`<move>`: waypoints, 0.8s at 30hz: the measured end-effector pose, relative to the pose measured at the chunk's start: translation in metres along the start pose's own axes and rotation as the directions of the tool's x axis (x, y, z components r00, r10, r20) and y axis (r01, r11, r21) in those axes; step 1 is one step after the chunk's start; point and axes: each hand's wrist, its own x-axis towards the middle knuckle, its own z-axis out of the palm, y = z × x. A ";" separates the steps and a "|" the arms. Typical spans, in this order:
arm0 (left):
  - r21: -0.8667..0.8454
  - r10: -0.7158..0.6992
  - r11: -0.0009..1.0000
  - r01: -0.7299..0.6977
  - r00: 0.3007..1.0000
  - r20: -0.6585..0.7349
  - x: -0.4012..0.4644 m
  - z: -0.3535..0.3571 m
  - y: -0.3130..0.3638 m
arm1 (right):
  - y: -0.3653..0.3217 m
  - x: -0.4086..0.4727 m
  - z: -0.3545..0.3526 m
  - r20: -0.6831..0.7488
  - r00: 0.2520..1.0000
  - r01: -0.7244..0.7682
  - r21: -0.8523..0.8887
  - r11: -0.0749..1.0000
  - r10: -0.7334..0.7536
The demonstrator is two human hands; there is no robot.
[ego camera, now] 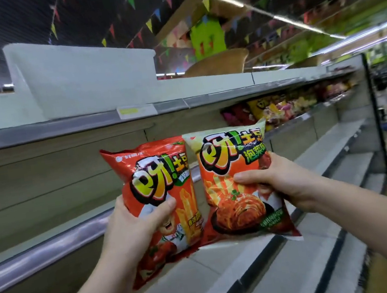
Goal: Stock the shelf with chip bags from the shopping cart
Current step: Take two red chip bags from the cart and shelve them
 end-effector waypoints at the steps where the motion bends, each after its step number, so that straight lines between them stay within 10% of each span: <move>1: -0.013 0.009 1.000 -0.009 1.000 0.028 0.002 0.006 -0.002 | 0.002 -0.003 -0.004 -0.021 1.000 -0.006 -0.002 1.000 0.006; 24: 0.041 0.099 0.994 -0.102 0.991 0.088 0.101 0.231 -0.001 | 0.044 0.067 -0.233 -0.214 0.976 -0.042 -0.044 0.998 0.032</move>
